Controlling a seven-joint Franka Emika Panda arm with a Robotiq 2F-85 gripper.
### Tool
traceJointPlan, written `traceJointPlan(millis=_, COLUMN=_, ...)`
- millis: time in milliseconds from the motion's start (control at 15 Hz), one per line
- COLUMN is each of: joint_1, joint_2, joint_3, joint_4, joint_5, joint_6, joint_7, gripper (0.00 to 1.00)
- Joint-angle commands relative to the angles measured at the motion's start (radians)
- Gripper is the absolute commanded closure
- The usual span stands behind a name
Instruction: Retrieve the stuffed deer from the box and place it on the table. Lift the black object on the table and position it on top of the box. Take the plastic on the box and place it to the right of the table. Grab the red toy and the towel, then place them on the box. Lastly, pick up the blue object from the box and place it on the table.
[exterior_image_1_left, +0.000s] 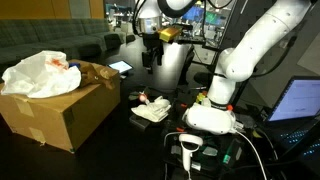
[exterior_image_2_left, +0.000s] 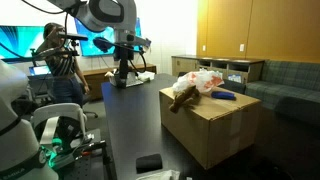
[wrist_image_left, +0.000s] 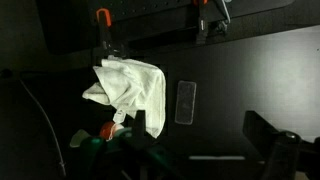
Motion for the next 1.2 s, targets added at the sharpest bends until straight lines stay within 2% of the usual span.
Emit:
traceJointPlan(millis=0, joint_1=0.023, joint_2=0.003, joint_3=-0.022, joint_4=0.003, joint_5=-0.009, joint_6=0.0, joint_7=0.008, gripper=0.0)
traceJointPlan(millis=333, joint_1=0.017, joint_2=0.039, joint_3=-0.011, joint_4=0.039, joint_5=-0.048, joint_6=0.003, joint_7=0.014, gripper=0.0)
traceJointPlan(millis=533, joint_1=0.012, joint_2=0.097, joint_3=0.008, joint_4=0.105, joint_5=-0.142, joint_6=0.029, joint_7=0.024, gripper=0.0)
traceJointPlan(millis=867, joint_1=0.025, joint_2=0.257, joint_3=0.019, joint_4=0.274, joint_5=-0.291, joint_6=0.135, joint_7=0.019, gripper=0.0)
traceJointPlan(millis=1133, joint_1=0.062, joint_2=0.39, joint_3=0.008, joint_4=0.408, joint_5=-0.329, joint_6=0.202, joint_7=0.022, gripper=0.0)
